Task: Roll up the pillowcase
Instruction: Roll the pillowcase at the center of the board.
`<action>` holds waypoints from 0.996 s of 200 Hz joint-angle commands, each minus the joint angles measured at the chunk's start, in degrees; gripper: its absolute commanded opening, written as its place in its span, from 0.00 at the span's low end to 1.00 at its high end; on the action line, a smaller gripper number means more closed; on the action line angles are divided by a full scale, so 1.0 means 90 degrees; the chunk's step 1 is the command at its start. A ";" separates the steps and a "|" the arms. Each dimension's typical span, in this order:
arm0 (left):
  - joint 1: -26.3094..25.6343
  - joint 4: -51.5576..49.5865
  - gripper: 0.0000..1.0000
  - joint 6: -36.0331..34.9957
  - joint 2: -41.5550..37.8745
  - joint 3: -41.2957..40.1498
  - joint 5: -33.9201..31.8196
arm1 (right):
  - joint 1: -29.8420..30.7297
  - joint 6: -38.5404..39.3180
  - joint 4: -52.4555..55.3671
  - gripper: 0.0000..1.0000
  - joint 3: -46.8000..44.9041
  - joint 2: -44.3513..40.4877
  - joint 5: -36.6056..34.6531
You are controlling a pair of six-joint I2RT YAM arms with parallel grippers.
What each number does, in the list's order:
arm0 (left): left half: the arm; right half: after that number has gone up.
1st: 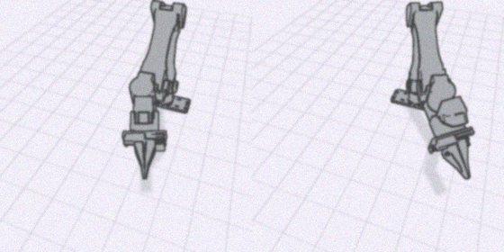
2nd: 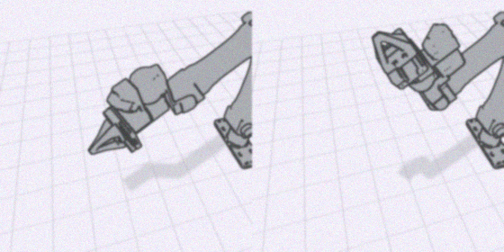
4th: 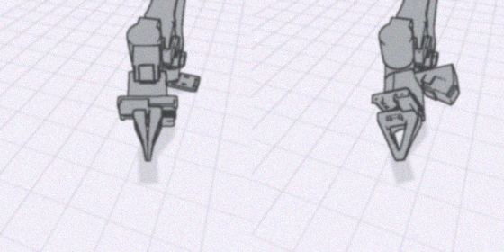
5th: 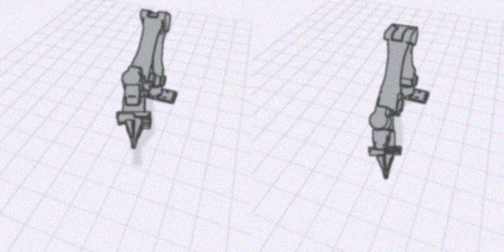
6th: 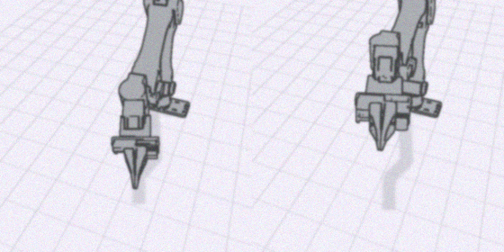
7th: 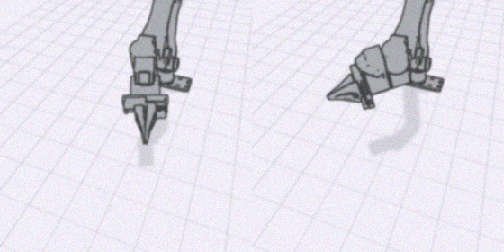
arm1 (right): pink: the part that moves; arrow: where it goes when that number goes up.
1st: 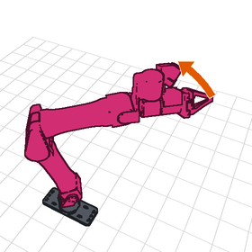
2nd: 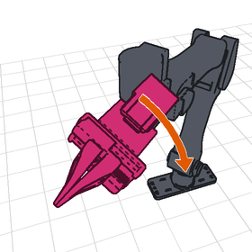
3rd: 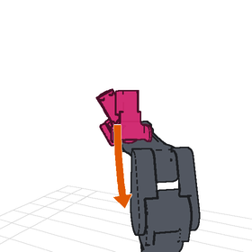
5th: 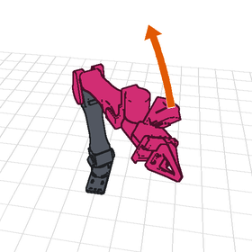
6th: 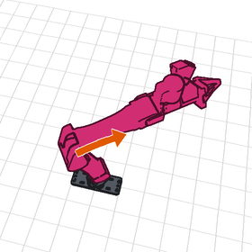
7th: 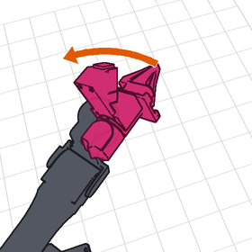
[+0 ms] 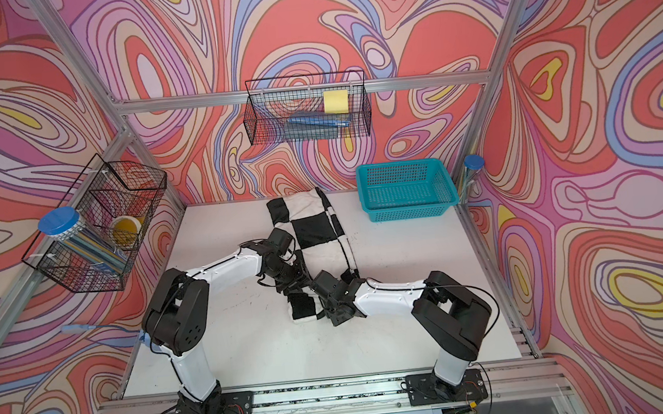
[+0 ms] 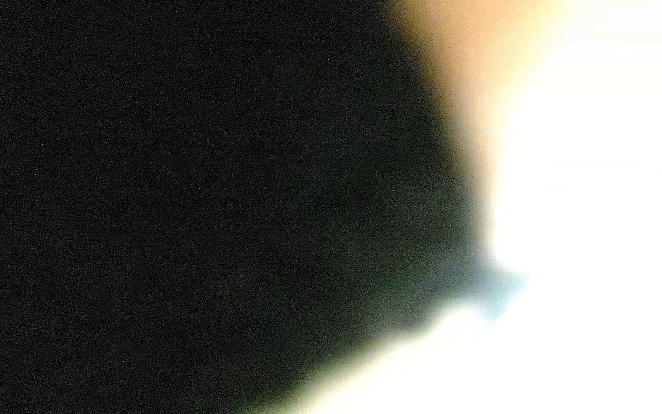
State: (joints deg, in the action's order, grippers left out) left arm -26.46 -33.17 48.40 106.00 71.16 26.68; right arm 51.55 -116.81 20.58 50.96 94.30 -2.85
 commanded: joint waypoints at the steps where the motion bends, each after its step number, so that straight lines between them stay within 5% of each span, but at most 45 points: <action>1: 0.0090 -0.0302 0.60 -0.0386 -0.0234 -0.0063 -0.0377 | 0.0006 -0.0301 0.1175 0.05 -0.0263 -0.0529 0.1066; 36: 0.0070 -0.0032 0.57 -0.0398 -0.0455 -0.0372 -0.0141 | -0.0047 0.0344 0.2587 0.08 0.0710 -0.0695 0.1290; 92: -0.0064 -0.0001 0.55 -0.0476 -0.0569 -0.0806 0.0020 | -0.0795 0.1722 0.3015 0.16 0.2276 0.0603 0.1632; 199: 0.0620 -0.1050 0.71 -0.1047 -0.1847 -0.0113 -0.1681 | -0.1429 0.2901 0.3101 0.40 0.3610 0.1786 0.1635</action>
State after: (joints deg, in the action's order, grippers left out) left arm -22.09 -38.39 42.59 90.83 67.64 15.46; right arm 40.01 -93.86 48.03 81.08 108.33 13.30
